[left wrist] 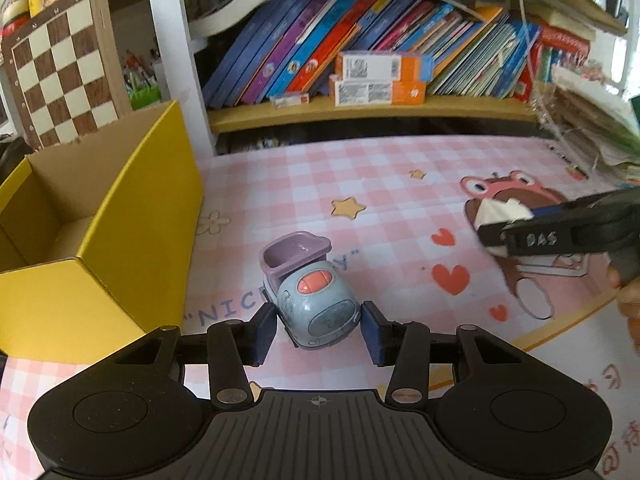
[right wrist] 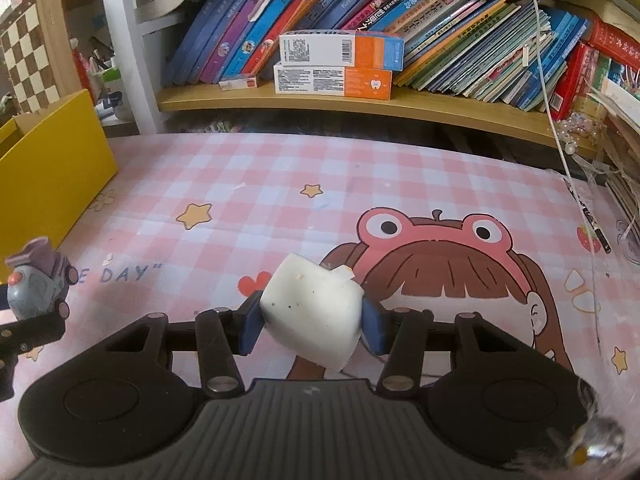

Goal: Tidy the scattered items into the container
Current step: 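Grasp the grey toy car with the left tool and lift it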

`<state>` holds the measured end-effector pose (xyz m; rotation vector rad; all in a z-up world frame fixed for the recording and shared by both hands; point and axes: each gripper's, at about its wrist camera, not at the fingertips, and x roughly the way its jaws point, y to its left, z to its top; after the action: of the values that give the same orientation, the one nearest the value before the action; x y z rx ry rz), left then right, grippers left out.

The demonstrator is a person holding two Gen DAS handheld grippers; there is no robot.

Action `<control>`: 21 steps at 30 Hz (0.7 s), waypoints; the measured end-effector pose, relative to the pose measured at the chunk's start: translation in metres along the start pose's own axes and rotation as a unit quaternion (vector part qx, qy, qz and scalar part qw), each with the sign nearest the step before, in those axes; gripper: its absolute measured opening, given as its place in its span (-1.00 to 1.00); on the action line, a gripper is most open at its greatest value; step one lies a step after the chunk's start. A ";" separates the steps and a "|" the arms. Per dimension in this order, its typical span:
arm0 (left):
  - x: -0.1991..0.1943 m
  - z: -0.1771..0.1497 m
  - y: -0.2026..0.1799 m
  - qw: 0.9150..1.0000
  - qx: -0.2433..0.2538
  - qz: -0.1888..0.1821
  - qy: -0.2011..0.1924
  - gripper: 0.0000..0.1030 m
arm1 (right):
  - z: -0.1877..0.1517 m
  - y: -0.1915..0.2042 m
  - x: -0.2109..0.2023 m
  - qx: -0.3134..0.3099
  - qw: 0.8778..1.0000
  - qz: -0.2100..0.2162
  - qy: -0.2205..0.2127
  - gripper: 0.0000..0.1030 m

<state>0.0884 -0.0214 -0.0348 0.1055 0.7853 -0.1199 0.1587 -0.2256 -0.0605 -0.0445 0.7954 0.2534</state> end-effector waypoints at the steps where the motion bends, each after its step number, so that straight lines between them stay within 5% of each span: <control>1: -0.003 0.000 0.000 1.000 -0.001 -0.004 -0.002 -0.14 | -0.002 0.002 -0.002 0.000 1.000 0.001 0.000 -0.08; 21: -0.060 -0.020 0.018 0.997 0.032 -0.064 -0.026 -0.14 | -0.025 0.059 -0.053 -0.020 1.000 0.011 0.013 -0.08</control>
<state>0.0353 0.0037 -0.0049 0.1126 0.7366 -0.2677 0.0912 -0.1833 -0.0374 -0.0769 0.8168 0.2904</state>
